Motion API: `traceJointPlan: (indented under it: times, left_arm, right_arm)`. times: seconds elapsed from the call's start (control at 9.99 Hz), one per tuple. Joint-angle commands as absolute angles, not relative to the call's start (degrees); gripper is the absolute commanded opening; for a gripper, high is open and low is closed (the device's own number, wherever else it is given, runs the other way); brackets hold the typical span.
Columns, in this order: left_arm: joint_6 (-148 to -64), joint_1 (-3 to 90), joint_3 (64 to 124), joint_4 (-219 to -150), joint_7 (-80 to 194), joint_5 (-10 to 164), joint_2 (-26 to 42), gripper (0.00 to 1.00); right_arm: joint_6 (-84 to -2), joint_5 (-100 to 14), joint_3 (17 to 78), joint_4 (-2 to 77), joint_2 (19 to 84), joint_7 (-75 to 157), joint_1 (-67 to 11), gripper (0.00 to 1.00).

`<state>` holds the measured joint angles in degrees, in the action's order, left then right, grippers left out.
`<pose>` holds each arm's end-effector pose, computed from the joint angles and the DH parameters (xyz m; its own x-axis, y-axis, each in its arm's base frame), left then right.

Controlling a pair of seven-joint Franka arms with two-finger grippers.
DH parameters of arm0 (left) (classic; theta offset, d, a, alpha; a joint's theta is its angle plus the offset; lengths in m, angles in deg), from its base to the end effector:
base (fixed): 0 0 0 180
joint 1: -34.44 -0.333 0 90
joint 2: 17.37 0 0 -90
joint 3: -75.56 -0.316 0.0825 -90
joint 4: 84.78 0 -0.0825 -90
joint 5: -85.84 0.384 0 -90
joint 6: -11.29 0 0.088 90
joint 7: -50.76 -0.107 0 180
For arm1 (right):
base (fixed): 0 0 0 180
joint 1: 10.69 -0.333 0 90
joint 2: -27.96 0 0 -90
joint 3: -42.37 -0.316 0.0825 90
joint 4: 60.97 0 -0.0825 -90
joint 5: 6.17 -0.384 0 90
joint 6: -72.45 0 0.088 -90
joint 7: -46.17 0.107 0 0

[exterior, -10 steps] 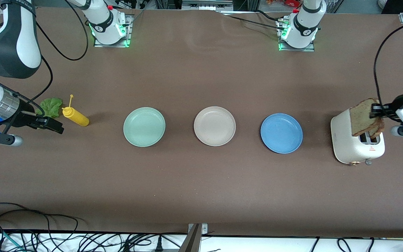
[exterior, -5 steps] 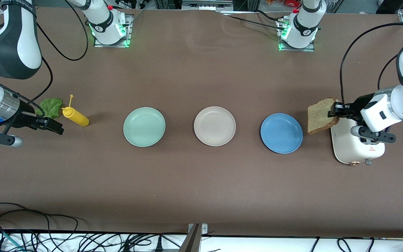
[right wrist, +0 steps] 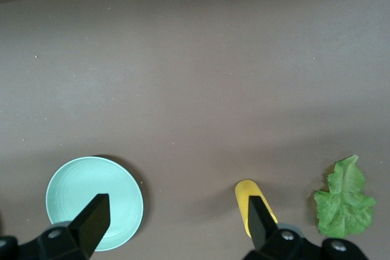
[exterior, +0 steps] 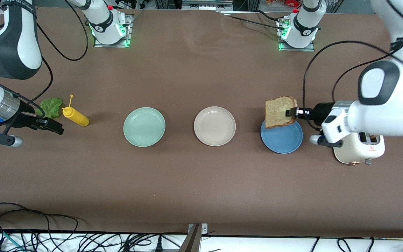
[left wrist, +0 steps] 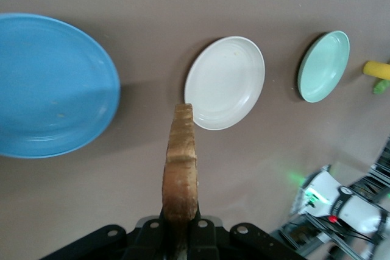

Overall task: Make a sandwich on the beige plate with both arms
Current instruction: 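Carry the bread slice onto the beige plate and release it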

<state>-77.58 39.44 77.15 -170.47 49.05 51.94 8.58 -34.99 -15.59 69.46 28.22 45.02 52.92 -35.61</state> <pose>0.6356 -0.1318 0.4014 0.9187 -0.1440 -0.3677 0.0847 -0.8376 0.5397 0.6495 0.0215 0.4956 0.9826 -0.1789 0.0507 -0.1775 -0.9836 -0.0314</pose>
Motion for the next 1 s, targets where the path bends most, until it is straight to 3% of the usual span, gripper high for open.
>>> traceJointPlan:
  times: [0.0, 0.3, 0.9]
  left_arm:
    - [-76.9, 42.5, 77.0, -168.3, 45.6, 44.3, 13.5, 0.00]
    - [-78.4, 42.8, 77.0, -168.2, 37.7, 20.5, 21.6, 0.00]
    - [-89.6, 48.8, 76.9, -169.5, 34.1, 20.3, 23.7, 0.00]
  right_arm:
    - [-35.4, -14.8, 69.4, 28.2, 45.2, 53.0, -35.5, 1.00]
    - [-35.4, -14.8, 69.4, 28.2, 45.4, 52.9, -34.8, 1.00]
    - [-35.4, -14.7, 69.5, 28.2, 45.8, 52.9, -34.5, 1.00]
